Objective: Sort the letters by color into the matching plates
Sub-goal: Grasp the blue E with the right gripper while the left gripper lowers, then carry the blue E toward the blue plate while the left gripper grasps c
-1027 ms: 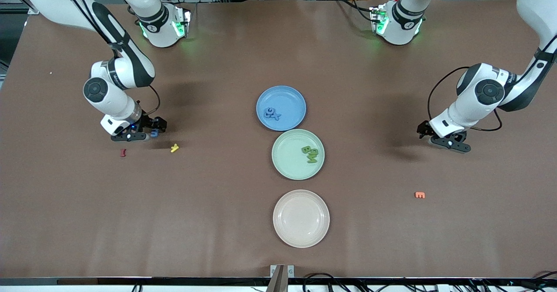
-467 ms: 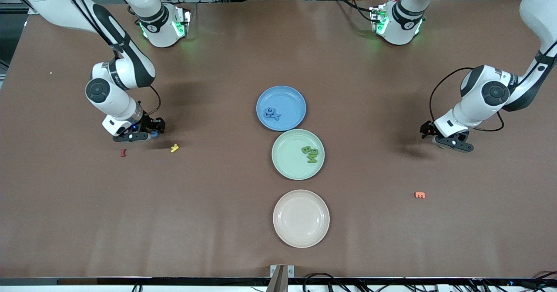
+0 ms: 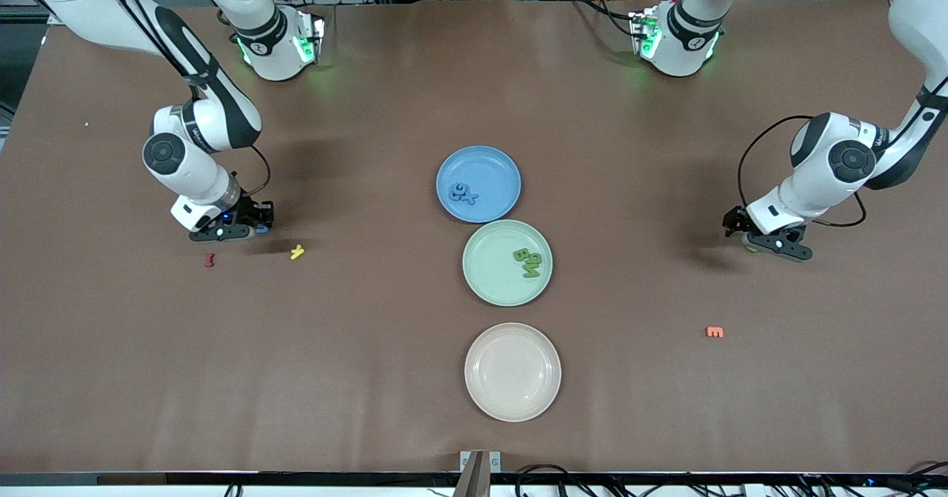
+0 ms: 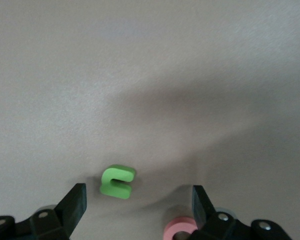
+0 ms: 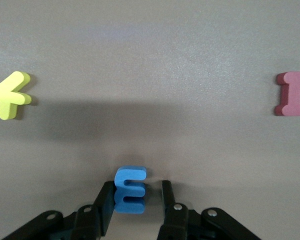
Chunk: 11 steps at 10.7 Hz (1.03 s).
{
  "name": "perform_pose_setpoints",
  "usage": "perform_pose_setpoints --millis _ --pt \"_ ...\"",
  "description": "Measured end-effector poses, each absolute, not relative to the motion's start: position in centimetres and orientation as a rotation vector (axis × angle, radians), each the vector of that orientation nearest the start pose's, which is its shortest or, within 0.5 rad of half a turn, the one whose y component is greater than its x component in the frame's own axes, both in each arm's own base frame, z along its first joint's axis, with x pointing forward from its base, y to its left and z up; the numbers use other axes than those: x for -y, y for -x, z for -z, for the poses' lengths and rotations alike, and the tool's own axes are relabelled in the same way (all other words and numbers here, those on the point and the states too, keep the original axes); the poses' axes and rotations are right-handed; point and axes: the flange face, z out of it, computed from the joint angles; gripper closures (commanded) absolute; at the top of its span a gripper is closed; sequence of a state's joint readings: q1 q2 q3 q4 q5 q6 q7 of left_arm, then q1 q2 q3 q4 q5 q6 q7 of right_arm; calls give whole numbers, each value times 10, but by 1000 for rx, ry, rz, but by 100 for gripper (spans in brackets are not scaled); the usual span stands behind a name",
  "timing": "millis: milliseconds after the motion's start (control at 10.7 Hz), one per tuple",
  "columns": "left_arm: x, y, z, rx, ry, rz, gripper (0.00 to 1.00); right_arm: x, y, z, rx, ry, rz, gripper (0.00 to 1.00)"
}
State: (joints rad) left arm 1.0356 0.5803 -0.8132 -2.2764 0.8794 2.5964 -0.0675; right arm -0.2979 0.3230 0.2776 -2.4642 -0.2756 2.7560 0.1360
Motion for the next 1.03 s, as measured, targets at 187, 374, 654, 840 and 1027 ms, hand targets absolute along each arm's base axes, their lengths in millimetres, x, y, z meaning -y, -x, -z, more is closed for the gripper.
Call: perform_pose_setpoints --millis 187,374,654,840,1027 --pt "-85 -515 -171 -620 3053 83 7 -10 -475 -172 139 3153 -10 56" --pt "-86 -515 -169 -620 3059 85 7 -11 -477 -172 140 3150 4 56" --pt "-87 -516 -169 -619 3059 86 8 -11 -480 -172 139 3147 15 60" --pt "-88 -516 -169 -616 3059 86 9 -11 -481 -172 139 3147 17 72" --pt "-89 -517 -170 -616 3058 88 9 -11 -483 -173 140 3146 26 80"
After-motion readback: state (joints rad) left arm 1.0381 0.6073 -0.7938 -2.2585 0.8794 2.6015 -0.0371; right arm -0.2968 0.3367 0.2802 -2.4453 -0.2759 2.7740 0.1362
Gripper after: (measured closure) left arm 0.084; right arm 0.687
